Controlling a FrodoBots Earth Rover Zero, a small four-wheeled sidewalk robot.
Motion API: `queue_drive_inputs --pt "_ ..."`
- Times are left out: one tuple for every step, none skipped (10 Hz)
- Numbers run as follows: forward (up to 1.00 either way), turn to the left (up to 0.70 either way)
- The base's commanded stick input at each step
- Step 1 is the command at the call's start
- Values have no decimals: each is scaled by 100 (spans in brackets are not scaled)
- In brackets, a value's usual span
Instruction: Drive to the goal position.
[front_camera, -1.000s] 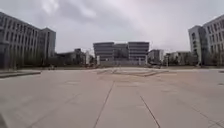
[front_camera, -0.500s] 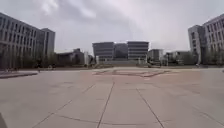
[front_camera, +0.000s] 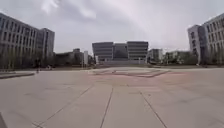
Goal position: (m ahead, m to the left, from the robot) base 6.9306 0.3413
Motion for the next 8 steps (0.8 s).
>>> queue_drive_inputs --pt "70 1" --pt "70 4" --pt "70 10" --pt "70 14" --pt "70 13" --pt "70 6" --pt "70 1" --pt "70 1"
